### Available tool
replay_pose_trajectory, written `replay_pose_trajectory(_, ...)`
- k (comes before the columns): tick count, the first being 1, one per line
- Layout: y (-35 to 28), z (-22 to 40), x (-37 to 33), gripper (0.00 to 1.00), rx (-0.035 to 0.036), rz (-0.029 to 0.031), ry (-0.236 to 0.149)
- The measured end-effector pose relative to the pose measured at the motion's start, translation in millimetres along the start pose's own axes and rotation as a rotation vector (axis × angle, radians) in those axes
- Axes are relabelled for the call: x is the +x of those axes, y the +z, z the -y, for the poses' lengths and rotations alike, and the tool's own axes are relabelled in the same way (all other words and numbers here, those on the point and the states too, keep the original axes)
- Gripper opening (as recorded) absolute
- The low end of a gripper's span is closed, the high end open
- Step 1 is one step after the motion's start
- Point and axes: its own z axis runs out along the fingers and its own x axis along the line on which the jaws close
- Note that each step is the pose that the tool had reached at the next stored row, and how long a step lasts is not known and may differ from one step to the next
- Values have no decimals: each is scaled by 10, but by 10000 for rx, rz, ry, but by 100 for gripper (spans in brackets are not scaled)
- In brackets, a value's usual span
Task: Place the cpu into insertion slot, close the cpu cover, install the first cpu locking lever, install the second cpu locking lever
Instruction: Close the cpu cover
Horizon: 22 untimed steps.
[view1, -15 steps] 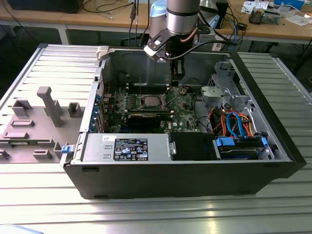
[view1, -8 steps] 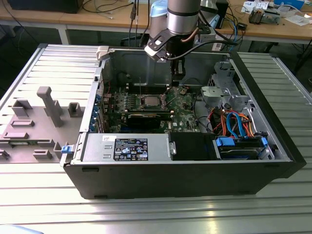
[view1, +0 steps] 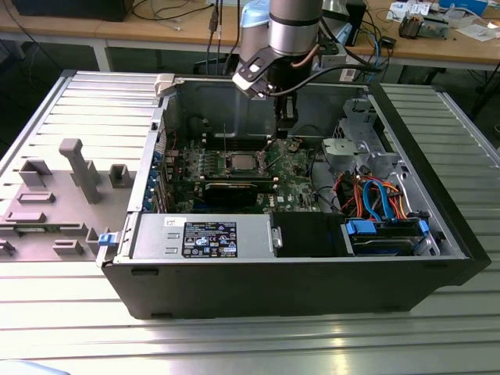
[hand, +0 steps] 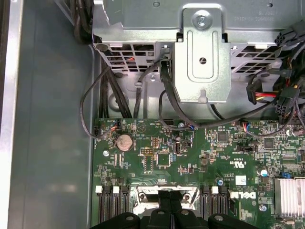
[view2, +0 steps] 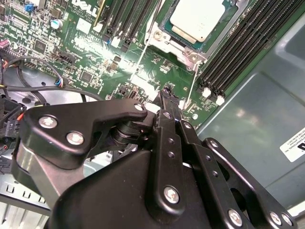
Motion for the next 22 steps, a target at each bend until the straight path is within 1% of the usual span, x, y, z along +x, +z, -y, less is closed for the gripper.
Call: replay_pose_trajectory(22, 6, -93, -1, 11, 0, -1, 0)
